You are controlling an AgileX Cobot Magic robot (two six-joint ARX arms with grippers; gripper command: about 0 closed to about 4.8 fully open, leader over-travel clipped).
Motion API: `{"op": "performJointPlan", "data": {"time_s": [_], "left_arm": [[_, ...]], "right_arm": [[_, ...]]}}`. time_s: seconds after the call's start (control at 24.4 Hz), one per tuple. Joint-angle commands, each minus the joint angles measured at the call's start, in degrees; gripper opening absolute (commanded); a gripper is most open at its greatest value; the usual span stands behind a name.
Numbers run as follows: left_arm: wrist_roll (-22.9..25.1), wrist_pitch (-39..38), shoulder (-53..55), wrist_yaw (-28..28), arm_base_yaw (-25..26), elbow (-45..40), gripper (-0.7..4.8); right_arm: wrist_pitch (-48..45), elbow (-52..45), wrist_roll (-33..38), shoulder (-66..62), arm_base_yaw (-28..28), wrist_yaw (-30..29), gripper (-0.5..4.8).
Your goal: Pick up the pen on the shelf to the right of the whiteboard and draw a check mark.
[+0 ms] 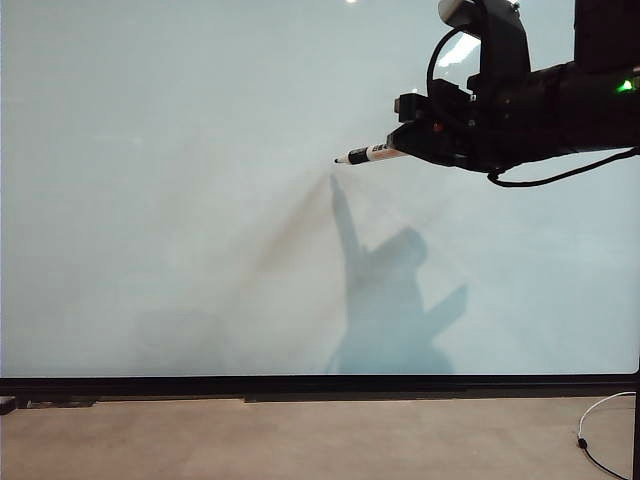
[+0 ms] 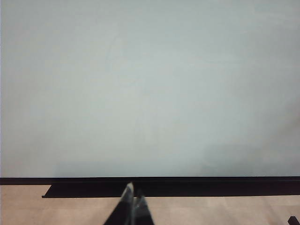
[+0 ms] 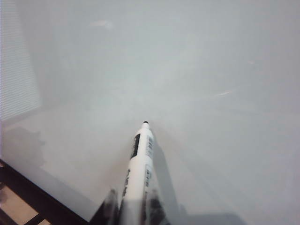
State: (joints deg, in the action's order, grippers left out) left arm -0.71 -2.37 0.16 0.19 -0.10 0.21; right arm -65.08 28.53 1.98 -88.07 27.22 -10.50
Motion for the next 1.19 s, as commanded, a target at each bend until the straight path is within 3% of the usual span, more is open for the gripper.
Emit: {"op": "performJointPlan", "data": {"time_s": [0.04, 1.19], "left_arm": [[0.3, 0.7, 0.0, 0.0, 0.0, 0.2, -0.04], [0.3, 0.7, 0.0, 0.0, 0.0, 0.2, -0.04]], "right_arm": [[-1.2, 0.3, -0.2, -0.1, 0.0, 0.3, -0.08], [-1.1, 1.7, 4.5, -2.3, 0.0, 2.0, -0.08]]}}
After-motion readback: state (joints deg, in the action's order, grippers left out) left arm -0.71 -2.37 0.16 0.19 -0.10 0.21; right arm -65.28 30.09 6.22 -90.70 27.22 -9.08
